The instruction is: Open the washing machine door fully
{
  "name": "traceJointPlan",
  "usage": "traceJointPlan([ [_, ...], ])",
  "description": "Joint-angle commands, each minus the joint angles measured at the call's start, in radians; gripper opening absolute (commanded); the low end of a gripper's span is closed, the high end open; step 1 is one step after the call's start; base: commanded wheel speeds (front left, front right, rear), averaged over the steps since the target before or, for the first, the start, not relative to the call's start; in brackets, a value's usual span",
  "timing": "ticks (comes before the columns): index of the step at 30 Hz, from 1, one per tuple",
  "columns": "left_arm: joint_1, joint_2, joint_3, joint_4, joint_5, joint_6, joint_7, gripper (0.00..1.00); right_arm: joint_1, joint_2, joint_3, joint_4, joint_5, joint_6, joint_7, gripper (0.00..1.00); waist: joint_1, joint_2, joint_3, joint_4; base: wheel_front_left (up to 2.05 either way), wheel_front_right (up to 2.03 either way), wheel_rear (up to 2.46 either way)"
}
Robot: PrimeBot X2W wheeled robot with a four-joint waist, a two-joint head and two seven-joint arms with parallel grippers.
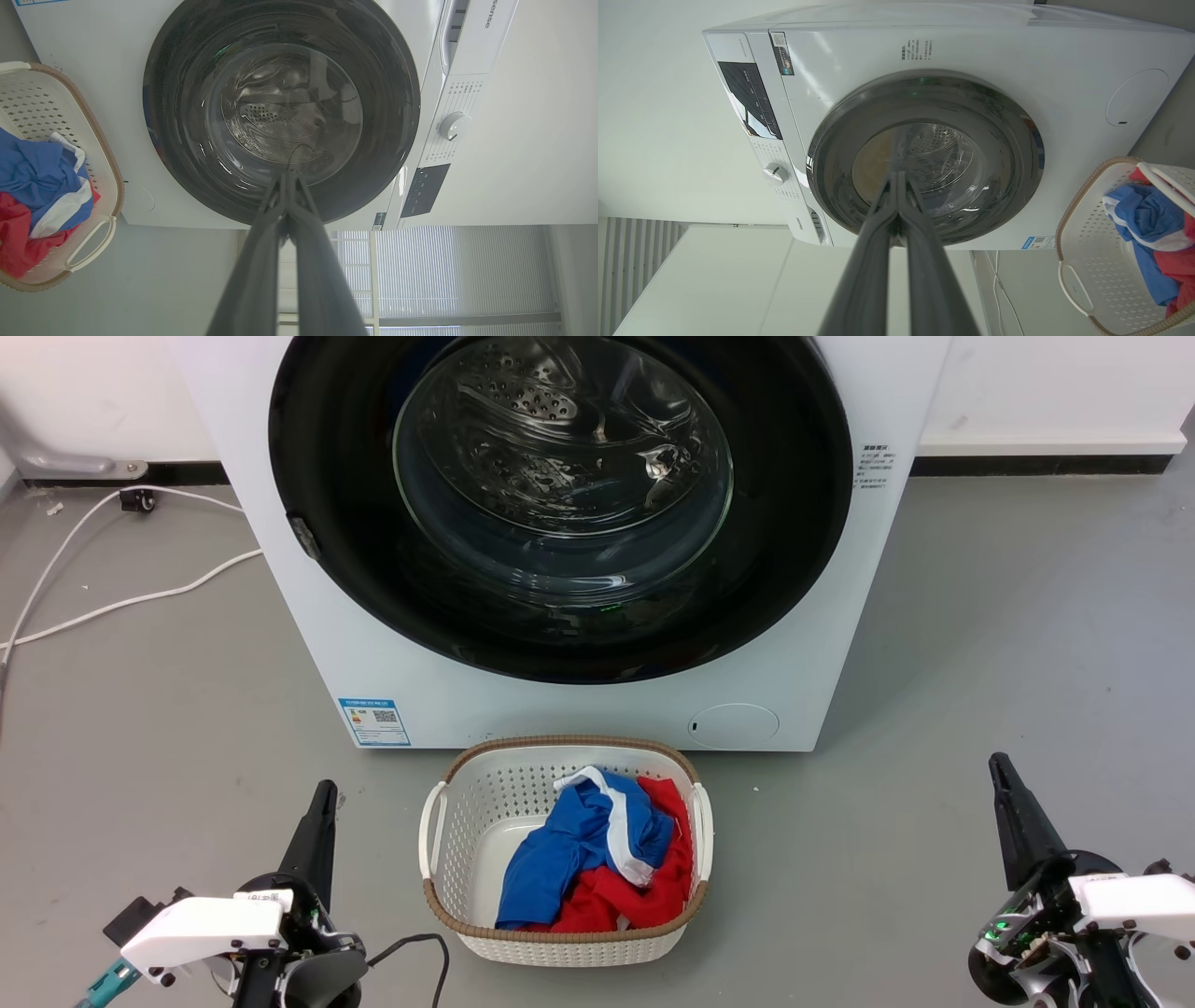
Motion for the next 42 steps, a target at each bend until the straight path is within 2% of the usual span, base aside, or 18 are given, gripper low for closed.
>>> traceJointPlan([
  [1, -0.009, -0.002, 0.002, -0.001, 0.003, -0.004, 0.001, 0.00, -0.015, 0.005, 0.001, 0.000, -0.001, 0.003, -0.002, 0.00, 0.0000, 0.0000, 0.000, 0.000, 0.00, 0.00, 0.00],
  [33, -0.009, -0.002, 0.002, -0.001, 0.003, -0.004, 0.001, 0.00, -0.015, 0.005, 0.001, 0.000, -0.001, 0.003, -0.002, 0.00, 0.0000, 0.0000, 0.000, 0.000, 0.00, 0.00, 0.00],
  [34, 0.005, -0.001, -0.002, 0.009, 0.000, 0.000, -0.002, 1.00, 0.006, 0.000, 0.001, 0.009, 0.000, 0.000, 0.000, 1.00, 0.0000, 0.0000, 0.000, 0.000, 0.00, 0.00, 0.00],
  [42, 0.033, -0.003, -0.011, 0.009, 0.006, 0.000, -0.027, 1.00, 0.039, 0.000, 0.008, 0.019, -0.016, 0.000, -0.026, 1.00, 0.0000, 0.0000, 0.000, 0.000, 0.00, 0.00, 0.00],
])
